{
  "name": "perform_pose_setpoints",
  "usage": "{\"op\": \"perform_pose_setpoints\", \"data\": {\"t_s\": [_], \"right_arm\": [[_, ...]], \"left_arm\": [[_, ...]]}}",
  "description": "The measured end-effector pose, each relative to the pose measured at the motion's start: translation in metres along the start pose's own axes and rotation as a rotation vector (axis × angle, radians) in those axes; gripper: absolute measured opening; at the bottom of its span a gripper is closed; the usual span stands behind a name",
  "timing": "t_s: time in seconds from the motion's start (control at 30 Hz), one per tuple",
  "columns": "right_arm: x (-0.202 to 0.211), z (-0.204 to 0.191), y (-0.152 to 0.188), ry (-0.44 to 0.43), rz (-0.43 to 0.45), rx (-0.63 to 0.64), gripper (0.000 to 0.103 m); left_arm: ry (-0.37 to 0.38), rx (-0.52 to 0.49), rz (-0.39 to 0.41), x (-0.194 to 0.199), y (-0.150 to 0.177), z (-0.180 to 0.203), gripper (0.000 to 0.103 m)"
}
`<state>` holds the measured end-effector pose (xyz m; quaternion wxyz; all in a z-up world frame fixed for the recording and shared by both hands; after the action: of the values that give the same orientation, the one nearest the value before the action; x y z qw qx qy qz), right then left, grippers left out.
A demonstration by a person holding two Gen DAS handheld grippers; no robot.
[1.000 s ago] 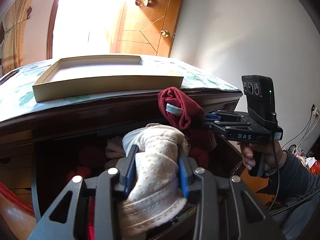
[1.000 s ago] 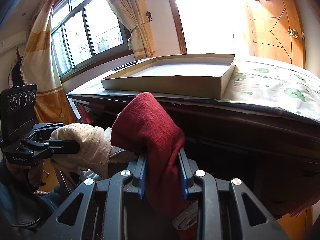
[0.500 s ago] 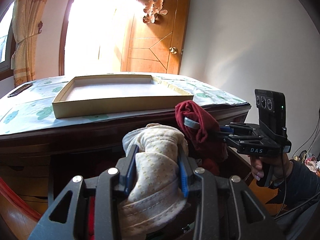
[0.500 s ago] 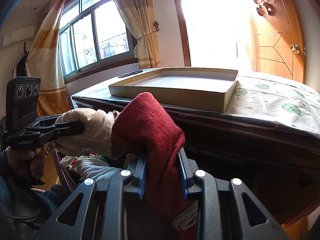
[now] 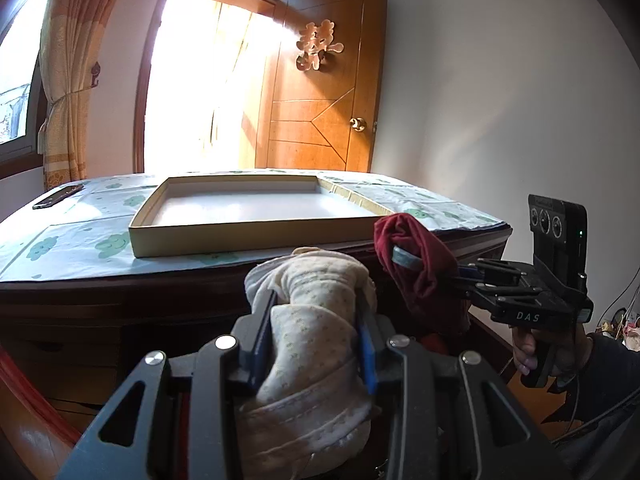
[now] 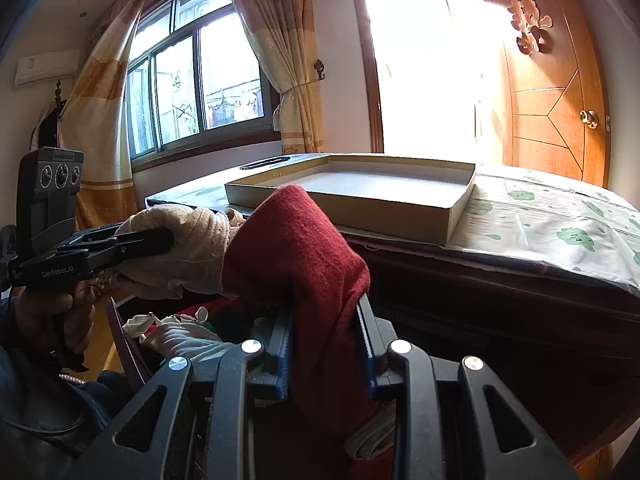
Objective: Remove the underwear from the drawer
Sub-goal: 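Lift both held garments out of the drawer toward the beige tray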
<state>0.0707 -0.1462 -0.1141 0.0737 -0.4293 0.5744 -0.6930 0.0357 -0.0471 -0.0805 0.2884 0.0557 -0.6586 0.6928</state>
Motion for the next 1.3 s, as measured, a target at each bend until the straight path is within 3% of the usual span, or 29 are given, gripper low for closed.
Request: {"op": "perform_pose_setpoints", "data": {"t_s": [0.93,1.3], "right_arm": [[0.025,0.002,-0.011,0.025,0.139,-0.015,0.03],[0.028,0.007,-0.014,0.007,0.154,-0.056,0.03]], "left_arm": [[-0.142,-0.02,0.186,0.036,-0.026,-0.018,0.035],[-0.166,-0.04,0.209,0.038,-0.038,-0.019,0.035]]}}
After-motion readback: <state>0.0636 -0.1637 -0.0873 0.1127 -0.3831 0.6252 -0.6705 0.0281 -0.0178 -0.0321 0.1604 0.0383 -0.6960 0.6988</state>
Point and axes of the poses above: each gripper's, at about its wrist camera, not at the fingertips, and x roughly against the way its jaws point, z to its right, y to its underside, the point moved 9 cm from there along -x, roughly the way its jaws point, and after that the axes turned 6 degrees about -z, right-handed, at the moved point
